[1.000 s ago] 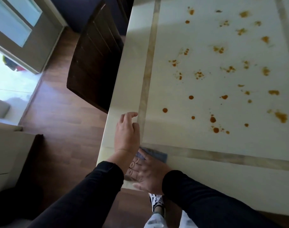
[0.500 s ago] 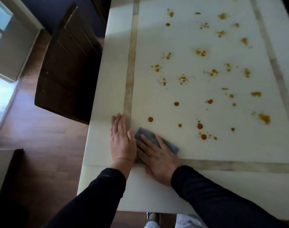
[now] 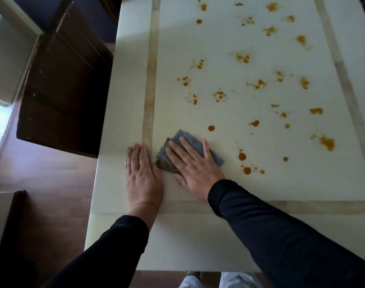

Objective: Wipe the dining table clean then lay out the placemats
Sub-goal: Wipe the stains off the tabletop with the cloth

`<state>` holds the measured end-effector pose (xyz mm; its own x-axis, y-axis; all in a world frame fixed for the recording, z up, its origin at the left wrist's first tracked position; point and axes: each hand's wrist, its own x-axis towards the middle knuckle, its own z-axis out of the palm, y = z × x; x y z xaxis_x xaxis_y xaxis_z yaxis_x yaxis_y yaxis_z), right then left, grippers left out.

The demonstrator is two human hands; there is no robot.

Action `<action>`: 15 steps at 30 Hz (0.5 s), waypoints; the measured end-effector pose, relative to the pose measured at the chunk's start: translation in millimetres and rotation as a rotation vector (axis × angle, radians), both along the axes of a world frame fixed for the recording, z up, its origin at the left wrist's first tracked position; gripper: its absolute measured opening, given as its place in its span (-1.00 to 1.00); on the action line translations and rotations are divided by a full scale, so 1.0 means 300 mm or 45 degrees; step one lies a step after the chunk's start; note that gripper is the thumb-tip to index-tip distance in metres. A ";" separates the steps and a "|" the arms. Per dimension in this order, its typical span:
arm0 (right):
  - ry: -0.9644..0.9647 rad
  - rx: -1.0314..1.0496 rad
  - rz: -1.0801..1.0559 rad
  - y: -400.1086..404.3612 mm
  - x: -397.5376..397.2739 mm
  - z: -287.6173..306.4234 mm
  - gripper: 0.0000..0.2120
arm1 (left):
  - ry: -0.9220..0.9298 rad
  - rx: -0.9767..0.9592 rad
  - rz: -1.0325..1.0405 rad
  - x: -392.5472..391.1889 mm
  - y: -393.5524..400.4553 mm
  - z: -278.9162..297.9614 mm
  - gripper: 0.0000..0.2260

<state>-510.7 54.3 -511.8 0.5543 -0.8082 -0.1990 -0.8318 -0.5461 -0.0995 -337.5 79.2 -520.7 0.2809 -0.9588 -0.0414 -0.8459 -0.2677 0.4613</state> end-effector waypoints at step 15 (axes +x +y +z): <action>-0.018 0.014 -0.301 -0.050 -0.281 -0.023 -0.35 | -0.049 0.129 -0.247 -0.337 -0.146 0.023 -0.39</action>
<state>-595.1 39.1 -518.6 0.3525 -0.9137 -0.2021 -0.9350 -0.3348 -0.1168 -438.5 35.2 -513.8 0.0944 -0.9866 -0.1332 -0.9025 -0.1413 0.4067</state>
